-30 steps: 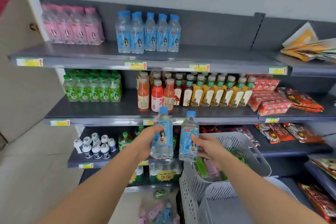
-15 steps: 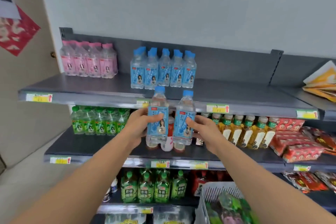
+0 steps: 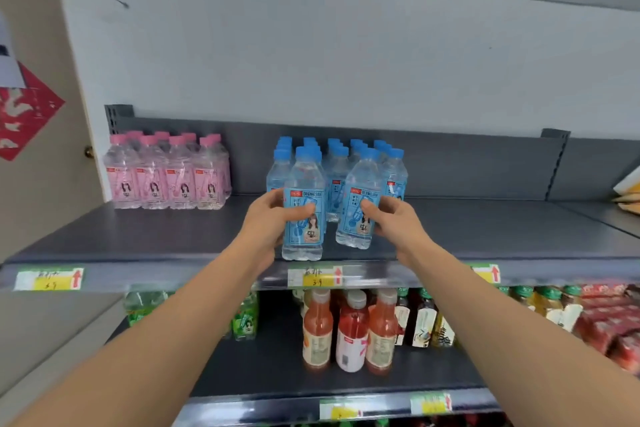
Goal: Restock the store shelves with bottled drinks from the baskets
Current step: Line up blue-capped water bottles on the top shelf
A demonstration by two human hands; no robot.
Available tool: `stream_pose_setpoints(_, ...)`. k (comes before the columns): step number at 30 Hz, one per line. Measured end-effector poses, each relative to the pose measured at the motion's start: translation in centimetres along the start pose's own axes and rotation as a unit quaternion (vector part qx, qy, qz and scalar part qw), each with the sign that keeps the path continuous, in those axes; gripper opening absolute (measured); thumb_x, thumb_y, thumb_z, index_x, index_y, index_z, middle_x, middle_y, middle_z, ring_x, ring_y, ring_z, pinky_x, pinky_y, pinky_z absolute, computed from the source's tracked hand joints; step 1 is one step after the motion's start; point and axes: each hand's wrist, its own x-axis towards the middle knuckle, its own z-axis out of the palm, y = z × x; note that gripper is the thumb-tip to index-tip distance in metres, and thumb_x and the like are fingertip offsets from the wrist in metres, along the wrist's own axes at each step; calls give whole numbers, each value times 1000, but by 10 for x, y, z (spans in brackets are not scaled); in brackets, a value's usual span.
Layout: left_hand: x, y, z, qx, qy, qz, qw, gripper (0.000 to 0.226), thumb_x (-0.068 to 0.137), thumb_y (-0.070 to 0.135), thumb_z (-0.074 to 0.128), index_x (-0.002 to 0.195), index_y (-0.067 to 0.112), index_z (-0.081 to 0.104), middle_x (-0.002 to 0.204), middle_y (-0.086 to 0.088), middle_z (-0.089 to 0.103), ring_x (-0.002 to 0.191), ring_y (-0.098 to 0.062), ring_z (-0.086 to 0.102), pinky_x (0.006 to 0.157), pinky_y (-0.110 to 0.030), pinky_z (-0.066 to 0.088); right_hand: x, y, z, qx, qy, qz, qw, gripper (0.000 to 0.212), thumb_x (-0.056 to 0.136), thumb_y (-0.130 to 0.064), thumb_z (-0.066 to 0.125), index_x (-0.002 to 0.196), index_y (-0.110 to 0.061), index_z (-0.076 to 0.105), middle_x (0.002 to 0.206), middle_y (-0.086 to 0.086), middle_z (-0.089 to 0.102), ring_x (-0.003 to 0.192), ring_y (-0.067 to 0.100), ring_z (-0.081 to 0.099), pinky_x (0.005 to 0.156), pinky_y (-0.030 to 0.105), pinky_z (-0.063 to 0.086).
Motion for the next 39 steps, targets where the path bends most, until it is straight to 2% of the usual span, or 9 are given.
stream_pose_setpoints(6, 25, 3, -11, 12, -17, 2, 1000, 38, 76, 0, 74, 112, 8, 63, 104, -4, 71, 89, -19, 70, 69, -32, 55, 32, 9, 12, -55, 28, 5, 998, 43, 91, -25, 65, 129, -9, 55, 122, 1, 63, 111, 19, 58, 94, 33, 44)
stream_pose_setpoints(10, 37, -3, -13, 13, -25, -2, 1000, 43, 75, -1, 75, 114, 7, 61, 107, -5, 70, 92, -20, 69, 69, -31, 54, 45, 15, 19, -64, 15, 9, 998, 26, 93, -19, 62, 118, -13, 57, 113, -1, 62, 105, 17, 56, 91, 31, 40)
stream_pose_setpoints(14, 45, -10, -14, 18, -25, -3, 1000, 47, 73, -1, 77, 115, 8, 60, 110, -6, 69, 99, -23, 67, 74, -33, 53, 54, 17, 26, -62, 16, 15, 998, 45, 91, -21, 64, 134, -13, 52, 130, 3, 59, 118, 21, 55, 101, 38, 44)
stream_pose_setpoints(23, 50, -16, -11, 26, -29, 6, 999, 54, 71, -3, 78, 119, 11, 59, 112, -5, 68, 103, -22, 66, 80, -35, 54, 61, 21, 29, -64, 21, 9, 998, 45, 94, -19, 59, 136, -12, 42, 136, 7, 52, 115, 18, 51, 94, 31, 41)
stream_pose_setpoints(27, 49, -17, -1, 30, -27, 15, 999, 53, 72, -4, 77, 119, 13, 59, 110, -2, 69, 100, -21, 67, 79, -35, 54, 53, 18, 28, -159, 75, -22, 984, 48, 91, -31, 63, 133, -16, 46, 126, 7, 55, 112, 20, 54, 94, 36, 48)
stream_pose_setpoints(30, 48, -16, 10, 28, -28, 17, 999, 54, 71, -4, 77, 119, 14, 58, 111, -3, 68, 99, -20, 67, 74, -32, 53, 36, 6, 25, -175, 146, -119, 966, 19, 88, -25, 65, 104, -17, 57, 96, 0, 59, 89, 16, 56, 75, 28, 49)
stream_pose_setpoints(32, 48, -17, 19, 23, -28, 20, 999, 54, 71, -4, 77, 118, 13, 57, 111, -4, 68, 99, -21, 67, 73, -31, 53, 24, -6, 25, -112, 54, -139, 982, 7, 86, -13, 61, 91, -18, 59, 89, 0, 62, 85, 16, 58, 72, 27, 47)
stream_pose_setpoints(35, 50, -20, 33, 9, -14, 23, 1000, 54, 71, 0, 79, 118, 15, 57, 111, -6, 67, 100, -24, 67, 82, -40, 56, 10, -14, 24, -87, -114, -132, 981, 28, 77, -21, 65, 103, -28, 57, 102, -3, 66, 92, 11, 62, 71, 24, 50)
stream_pose_setpoints(39, 51, -26, 49, 7, -5, 19, 1000, 75, 61, 16, 88, 128, 17, 54, 119, -7, 63, 109, -28, 63, 94, -50, 51, 6, -12, 10, -165, -111, -145, 969, 53, 76, -22, 80, 113, -39, 46, 109, -17, 60, 102, 4, 58, 83, 19, 49)
